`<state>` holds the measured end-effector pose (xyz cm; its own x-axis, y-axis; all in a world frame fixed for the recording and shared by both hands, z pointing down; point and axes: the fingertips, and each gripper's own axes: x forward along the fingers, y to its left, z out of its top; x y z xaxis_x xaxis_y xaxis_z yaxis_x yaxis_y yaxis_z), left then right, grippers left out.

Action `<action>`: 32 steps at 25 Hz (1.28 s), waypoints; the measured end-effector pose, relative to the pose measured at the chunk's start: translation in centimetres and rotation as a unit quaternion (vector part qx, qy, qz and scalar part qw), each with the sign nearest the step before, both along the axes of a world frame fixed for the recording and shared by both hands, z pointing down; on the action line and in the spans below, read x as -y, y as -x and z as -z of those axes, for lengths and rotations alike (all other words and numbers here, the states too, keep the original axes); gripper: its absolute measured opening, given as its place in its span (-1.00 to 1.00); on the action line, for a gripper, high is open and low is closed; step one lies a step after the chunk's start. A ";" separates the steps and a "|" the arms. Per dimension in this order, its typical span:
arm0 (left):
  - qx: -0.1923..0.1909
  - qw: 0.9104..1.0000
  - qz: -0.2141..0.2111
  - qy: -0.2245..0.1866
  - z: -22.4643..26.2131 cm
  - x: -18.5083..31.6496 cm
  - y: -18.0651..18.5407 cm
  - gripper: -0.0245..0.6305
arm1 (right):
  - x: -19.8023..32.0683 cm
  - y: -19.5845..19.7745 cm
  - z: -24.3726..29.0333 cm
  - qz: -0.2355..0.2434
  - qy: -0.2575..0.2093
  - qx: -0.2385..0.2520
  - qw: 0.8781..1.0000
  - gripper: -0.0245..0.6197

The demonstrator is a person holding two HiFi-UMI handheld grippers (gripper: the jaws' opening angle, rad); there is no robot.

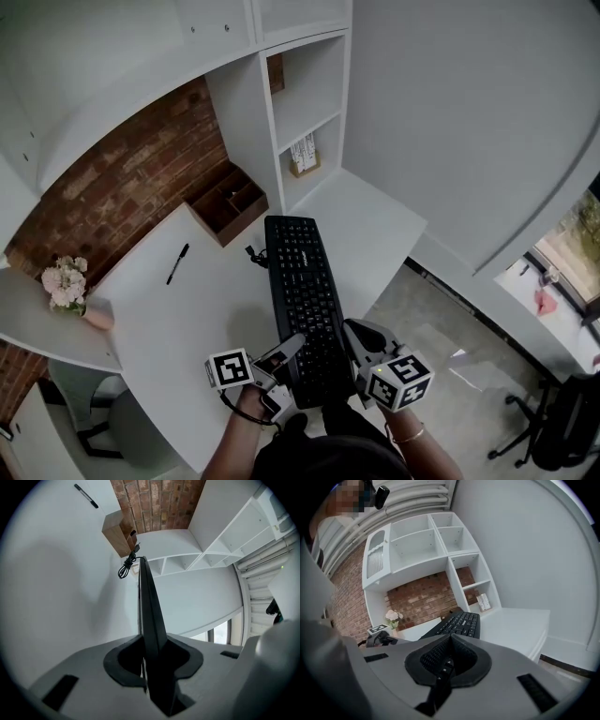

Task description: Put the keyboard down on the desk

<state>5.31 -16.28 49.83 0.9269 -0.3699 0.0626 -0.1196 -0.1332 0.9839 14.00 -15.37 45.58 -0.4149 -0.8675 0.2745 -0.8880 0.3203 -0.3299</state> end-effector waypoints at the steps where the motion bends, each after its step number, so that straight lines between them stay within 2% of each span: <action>1: 0.003 1.000 0.010 0.000 -0.1 0.3 -0.2 -0.60 | 0.4 -0.3 0.0 0.009 0.001 0.002 1.000 -0.91; 5: -0.016 0.999 0.050 0.003 0.5 1.3 -1.5 -0.60 | 2.1 -1.4 -0.2 0.044 0.003 0.009 0.999 -0.91; 9: 0.011 0.997 0.077 -0.004 -0.1 2.1 -1.7 -0.60 | 3.4 -1.7 -0.6 0.075 0.006 0.018 0.997 -0.91; 12: 0.005 0.995 0.095 -0.004 -0.2 2.6 -1.9 -0.60 | 4.1 -1.5 -1.1 0.096 0.011 0.019 0.995 -0.91; 15: 0.040 0.993 0.107 -0.005 -1.6 3.3 -1.1 -0.60 | 4.8 -1.4 -1.8 0.107 0.019 0.023 0.994 -0.91; 25: 0.052 0.992 0.116 0.015 -4.3 5.1 0.2 -0.60 | 6.6 1.0 -3.8 0.133 0.045 0.011 0.990 -0.91; 32: 0.048 0.993 0.108 0.016 -5.3 6.6 0.2 -0.60 | 7.3 1.9 -4.8 0.134 0.057 0.000 0.989 -0.91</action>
<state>5.07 -22.87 55.18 0.8159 -0.5551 0.1618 -0.2349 -0.0625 0.9700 12.07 -22.62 50.42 -0.6260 -0.6897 0.3639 -0.7761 0.5055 -0.3771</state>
